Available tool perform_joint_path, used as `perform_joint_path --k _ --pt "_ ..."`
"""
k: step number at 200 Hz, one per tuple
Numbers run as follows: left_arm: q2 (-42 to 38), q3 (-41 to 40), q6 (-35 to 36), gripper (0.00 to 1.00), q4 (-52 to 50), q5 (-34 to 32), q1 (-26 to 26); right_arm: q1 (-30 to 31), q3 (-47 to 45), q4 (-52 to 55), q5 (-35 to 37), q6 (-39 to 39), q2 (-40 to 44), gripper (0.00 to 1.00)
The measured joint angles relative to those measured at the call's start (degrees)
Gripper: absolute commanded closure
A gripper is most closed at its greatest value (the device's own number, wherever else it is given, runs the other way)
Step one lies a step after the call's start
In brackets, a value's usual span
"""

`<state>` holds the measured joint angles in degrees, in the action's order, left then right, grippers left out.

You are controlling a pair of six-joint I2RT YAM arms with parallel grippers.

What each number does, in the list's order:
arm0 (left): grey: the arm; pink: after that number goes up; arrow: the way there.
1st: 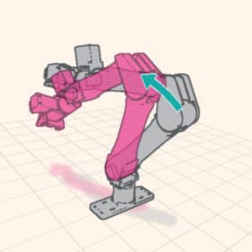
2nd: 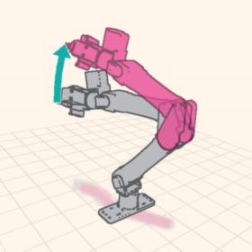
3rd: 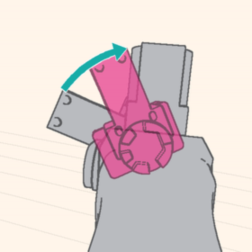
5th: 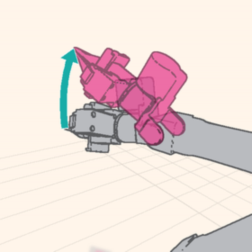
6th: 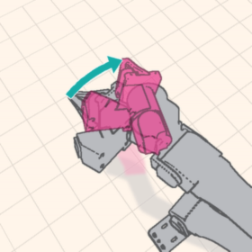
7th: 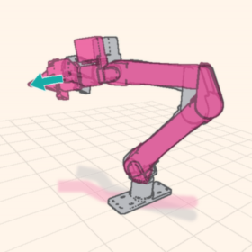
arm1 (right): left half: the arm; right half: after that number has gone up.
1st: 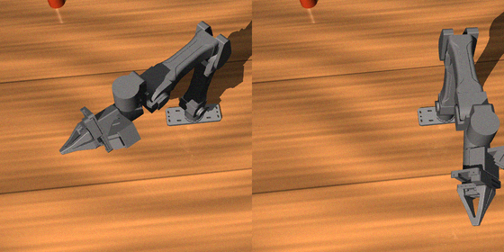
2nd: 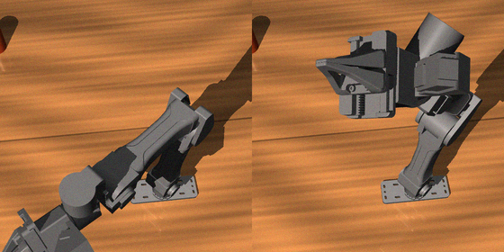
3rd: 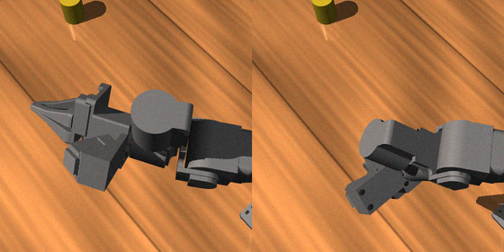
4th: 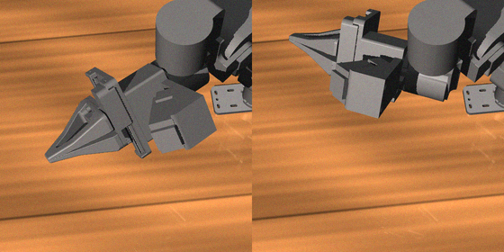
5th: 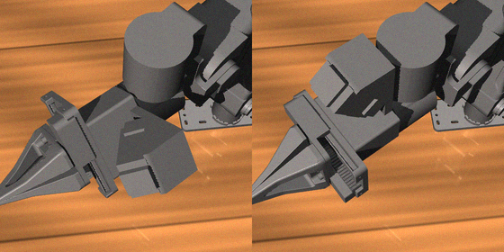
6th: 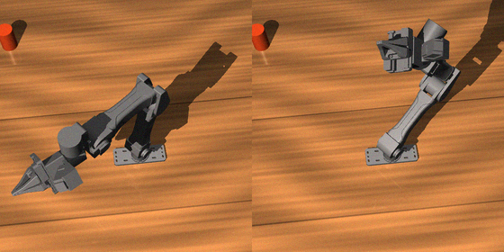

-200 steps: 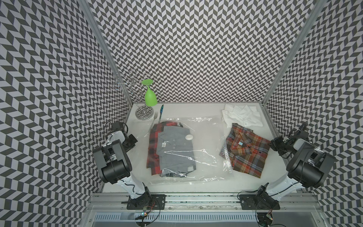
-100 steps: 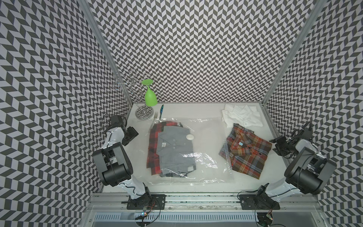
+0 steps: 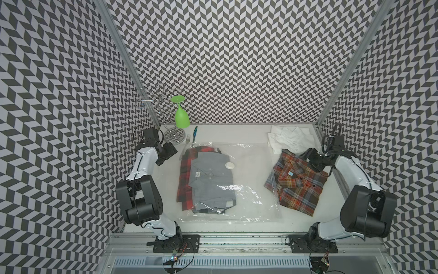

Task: Take the shirt out of the vacuum bag
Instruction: Take out the shirt from the vacuum bag, then pick up the shirt from the center of the board.

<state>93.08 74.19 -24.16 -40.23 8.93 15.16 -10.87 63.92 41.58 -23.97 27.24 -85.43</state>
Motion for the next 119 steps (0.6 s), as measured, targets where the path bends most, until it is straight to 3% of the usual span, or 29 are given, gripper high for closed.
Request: perform_joint_path --k 13,59,119 --pt "-0.3 0.0 0.0 0.02 -0.1 0.0 -0.3 5.0 0.2 0.9 1.9 0.2 0.0 0.32" --pt "-1.7 -0.2 0.0 0.02 -0.1 1.5 -0.2 17.4 1.5 3.5 9.2 2.0 -4.0 0.32" --pt "-6.1 -1.4 -1.1 0.03 2.1 7.0 -1.6 18.8 4.1 5.5 17.4 3.7 -11.5 0.32"
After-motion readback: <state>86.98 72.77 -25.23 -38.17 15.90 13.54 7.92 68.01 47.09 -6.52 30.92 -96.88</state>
